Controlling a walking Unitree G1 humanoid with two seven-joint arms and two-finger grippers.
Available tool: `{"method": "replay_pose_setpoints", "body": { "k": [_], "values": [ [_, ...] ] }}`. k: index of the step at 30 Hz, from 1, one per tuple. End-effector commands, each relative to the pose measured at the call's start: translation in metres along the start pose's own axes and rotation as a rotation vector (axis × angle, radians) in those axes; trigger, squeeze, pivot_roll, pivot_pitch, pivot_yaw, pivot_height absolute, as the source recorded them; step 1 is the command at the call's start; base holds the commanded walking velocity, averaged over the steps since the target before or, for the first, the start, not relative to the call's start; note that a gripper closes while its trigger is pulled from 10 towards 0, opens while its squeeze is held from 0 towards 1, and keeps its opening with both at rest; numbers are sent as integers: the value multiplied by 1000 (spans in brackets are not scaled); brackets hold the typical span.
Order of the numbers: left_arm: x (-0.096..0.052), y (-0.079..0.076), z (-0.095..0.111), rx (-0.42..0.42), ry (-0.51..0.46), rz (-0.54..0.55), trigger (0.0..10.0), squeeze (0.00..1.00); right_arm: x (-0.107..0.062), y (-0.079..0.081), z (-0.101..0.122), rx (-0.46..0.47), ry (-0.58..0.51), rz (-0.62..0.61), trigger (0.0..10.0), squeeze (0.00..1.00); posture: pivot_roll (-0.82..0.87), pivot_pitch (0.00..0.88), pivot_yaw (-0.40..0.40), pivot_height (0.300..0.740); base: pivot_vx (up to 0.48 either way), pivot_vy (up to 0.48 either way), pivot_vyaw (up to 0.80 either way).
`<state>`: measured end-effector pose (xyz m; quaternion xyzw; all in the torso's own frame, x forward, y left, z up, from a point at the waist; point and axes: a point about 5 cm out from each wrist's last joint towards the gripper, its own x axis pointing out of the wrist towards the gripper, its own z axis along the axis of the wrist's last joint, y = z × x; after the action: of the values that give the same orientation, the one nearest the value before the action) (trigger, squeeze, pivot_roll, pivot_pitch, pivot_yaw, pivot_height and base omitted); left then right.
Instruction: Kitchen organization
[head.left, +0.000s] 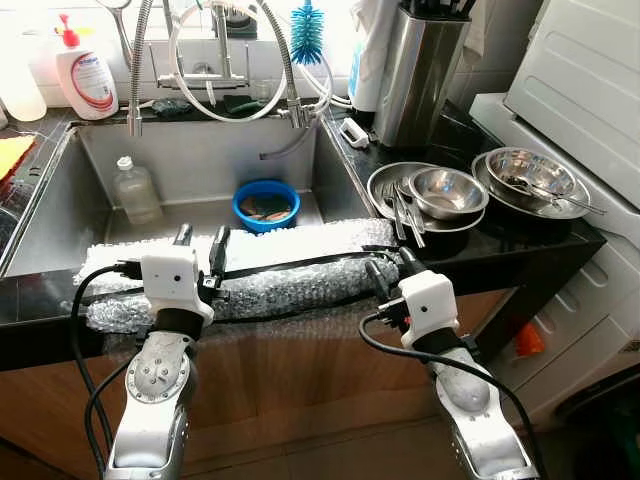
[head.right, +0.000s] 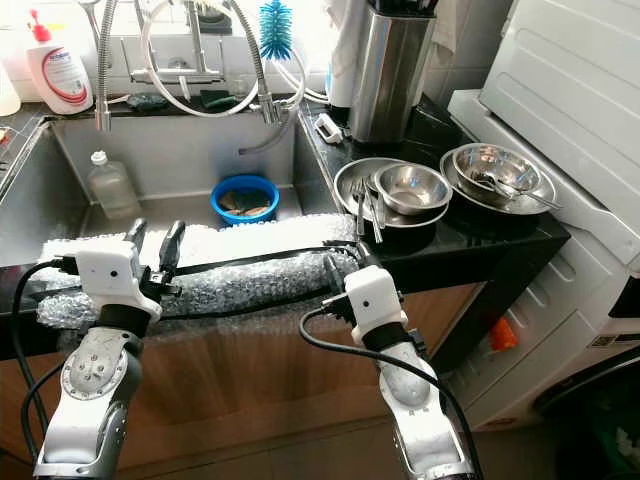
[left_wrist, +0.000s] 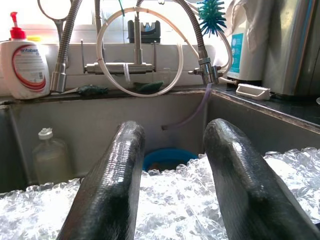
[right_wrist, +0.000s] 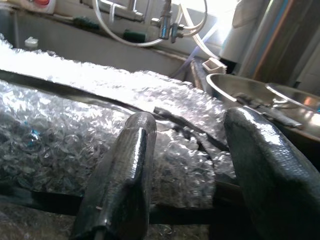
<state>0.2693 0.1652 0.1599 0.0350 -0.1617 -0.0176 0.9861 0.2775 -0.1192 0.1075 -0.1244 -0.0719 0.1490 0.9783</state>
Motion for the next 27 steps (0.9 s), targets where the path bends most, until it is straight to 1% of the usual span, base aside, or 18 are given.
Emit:
{"method": "replay_pose_setpoints", "body": {
  "k": [1, 7, 10, 12, 14, 17, 21, 27],
  "values": [
    [0, -3, 0, 7, -2, -5, 10000, 0, 3, 1, 0, 5, 8, 19, 10000, 0, 11, 0, -76, 740, 0, 0, 0],
    [0, -3, 0, 7, -4, -1, 10000, 0, 8, 1, 4, 17, -7, 23, 10000, 0, 12, 0, -79, 740, 0, 0, 0],
    [-1, -3, 0, 5, -5, 1, 10000, 0, 15, -3, 9, 24, -23, -1, 10000, 0, 14, 0, -81, 740, 0, 0, 0],
    [-1, -3, 0, 5, -5, 1, 10000, 0, 15, -3, 9, 24, -23, -1, 10000, 0, 14, 0, -81, 740, 0, 0, 0],
    [-1, -3, 0, 5, -4, 2, 10000, 0, 17, -10, 9, 15, -12, -58, 10000, 0, 15, 0, -81, 740, 0, 0, 0],
    [-1, -3, 0, 5, -3, 1, 10000, 0, 17, -13, 6, 31, 11, -78, 10000, 0, 14, 0, -81, 740, 0, 0, 0],
    [-1, -4, 0, 5, -3, 1, 10000, 0, 17, -12, 4, 37, 17, -66, 10000, 0, 14, 0, -81, 740, 0, 0, 0],
    [0, -3, 0, 6, -7, 6, 10000, 0, 19, -6, 7, 58, 1, -32, 10000, 0, 16, 0, -81, 740, 0, 0, 0]
  ]
}}
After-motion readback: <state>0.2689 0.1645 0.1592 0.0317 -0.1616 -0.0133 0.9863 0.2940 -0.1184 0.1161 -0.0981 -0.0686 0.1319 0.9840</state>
